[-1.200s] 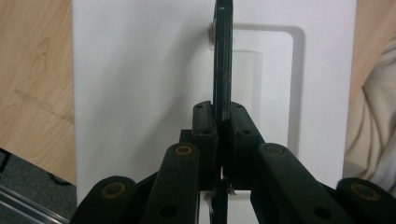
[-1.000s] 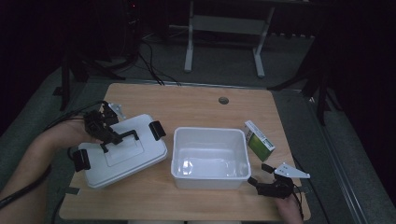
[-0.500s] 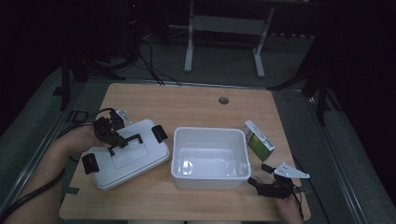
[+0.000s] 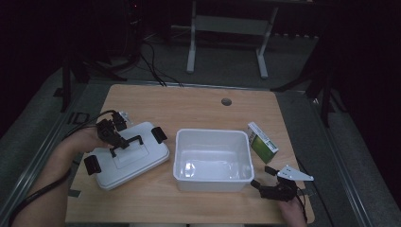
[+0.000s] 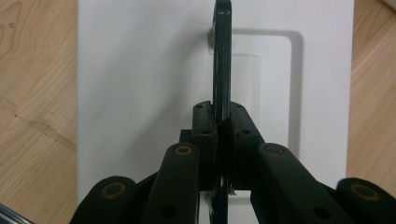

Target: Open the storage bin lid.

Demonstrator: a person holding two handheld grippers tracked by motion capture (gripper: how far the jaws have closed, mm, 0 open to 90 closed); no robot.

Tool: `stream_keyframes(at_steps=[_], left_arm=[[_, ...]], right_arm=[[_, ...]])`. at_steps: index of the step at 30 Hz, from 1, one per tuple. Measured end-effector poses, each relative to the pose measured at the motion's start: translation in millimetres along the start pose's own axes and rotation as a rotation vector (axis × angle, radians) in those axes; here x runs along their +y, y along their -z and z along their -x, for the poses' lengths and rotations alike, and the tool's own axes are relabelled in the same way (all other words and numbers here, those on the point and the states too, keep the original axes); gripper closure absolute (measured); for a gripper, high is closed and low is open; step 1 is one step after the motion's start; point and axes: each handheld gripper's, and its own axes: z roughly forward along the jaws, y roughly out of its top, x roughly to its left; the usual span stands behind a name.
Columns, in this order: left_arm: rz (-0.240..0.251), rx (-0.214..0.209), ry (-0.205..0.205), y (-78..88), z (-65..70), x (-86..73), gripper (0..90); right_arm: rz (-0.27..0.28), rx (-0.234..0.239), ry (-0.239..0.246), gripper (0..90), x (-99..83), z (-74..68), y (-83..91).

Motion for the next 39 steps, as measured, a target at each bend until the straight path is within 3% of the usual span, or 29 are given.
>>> stream_keyframes(at_steps=[15, 28, 39], left_arm=[[-0.006, 0.007, 0.015, -15.0, -6.5, 0.2, 83.9], [-0.011, -0.011, 0.023, -27.4, -7.4, -2.8, 83.8], [0.026, -0.028, 0.043, -33.1, -8.1, -6.8, 83.5]], right_arm=[[-0.004, -0.002, 0.006, 13.8, -0.2, 0.1, -0.7], [-0.007, -0.007, 0.013, 13.9, 0.8, -0.2, -0.1], [-0.014, -0.008, 0.015, 14.0, 0.5, -0.1, -0.7]])
